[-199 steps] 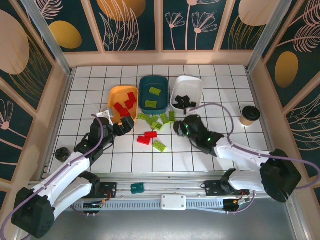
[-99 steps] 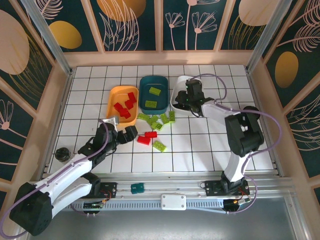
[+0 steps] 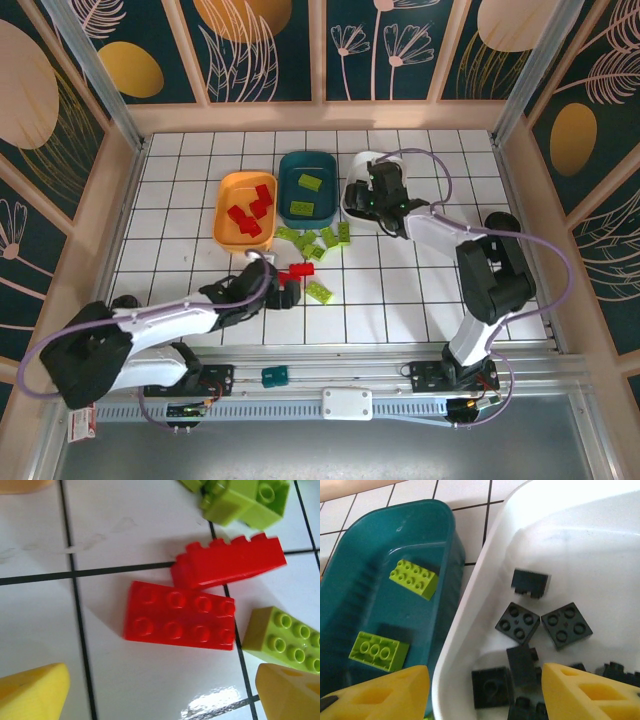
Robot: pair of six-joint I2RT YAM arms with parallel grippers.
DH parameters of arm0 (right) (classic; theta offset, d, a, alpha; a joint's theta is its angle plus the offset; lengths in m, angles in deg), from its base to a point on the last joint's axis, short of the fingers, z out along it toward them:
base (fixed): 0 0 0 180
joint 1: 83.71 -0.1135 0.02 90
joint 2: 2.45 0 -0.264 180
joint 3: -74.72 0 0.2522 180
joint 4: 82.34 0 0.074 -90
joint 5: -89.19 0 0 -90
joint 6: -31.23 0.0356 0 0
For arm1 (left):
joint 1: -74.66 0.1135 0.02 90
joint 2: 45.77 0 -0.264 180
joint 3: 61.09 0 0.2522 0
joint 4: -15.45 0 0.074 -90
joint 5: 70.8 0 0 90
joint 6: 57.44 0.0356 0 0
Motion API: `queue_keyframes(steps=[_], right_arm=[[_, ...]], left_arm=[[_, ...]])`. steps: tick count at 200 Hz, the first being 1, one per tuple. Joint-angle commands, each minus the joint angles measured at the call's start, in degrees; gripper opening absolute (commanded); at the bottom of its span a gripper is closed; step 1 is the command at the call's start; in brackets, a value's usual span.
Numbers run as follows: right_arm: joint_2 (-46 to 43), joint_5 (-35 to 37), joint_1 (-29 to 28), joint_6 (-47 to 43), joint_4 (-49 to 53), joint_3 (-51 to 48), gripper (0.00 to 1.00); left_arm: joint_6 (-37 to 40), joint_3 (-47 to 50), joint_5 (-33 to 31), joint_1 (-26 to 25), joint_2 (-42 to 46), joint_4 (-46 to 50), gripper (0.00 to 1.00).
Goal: Sort the legos into containers by color
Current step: Place the lego in the container, then pick up the lego from the middle-left of the table.
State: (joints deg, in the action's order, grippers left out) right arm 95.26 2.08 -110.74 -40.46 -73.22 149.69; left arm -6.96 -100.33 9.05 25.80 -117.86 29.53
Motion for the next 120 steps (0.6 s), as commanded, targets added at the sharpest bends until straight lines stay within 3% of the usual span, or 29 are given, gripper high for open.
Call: queue_keyframes(steps=[1,26,52,96,120], right_arm=[[-3.78,0.08,-0.11,-0.02,-2.58,-3.56,0.61],[-6.42,-0.32,-0.07,0.28,-3.34,-6.26,0.62],[-9.10,-0.26,-0.07,0.31,-3.67,-8.40,0.62],[-12.69,-0.08,-0.04,0.11,-3.91,-10.72,0.62],[-13.57,0.07,0.05,-0.18,-3.67,-10.94,0.62]], left_arm=[[2.41,-4.06,-9.65,-3.50,-5.05,0.83,0.99],[2.78,-6.70,-13.80,-4.22,-9.49,0.31,0.98],[3.80,-8.81,-16.63,-4.18,-12.55,0.50,0.90],[2.83,-9.78,-13.60,-4.22,-18.19,-0.28,0.77],[2.05,-8.99,-11.38,-4.22,-18.63,-1.02,0.77]])
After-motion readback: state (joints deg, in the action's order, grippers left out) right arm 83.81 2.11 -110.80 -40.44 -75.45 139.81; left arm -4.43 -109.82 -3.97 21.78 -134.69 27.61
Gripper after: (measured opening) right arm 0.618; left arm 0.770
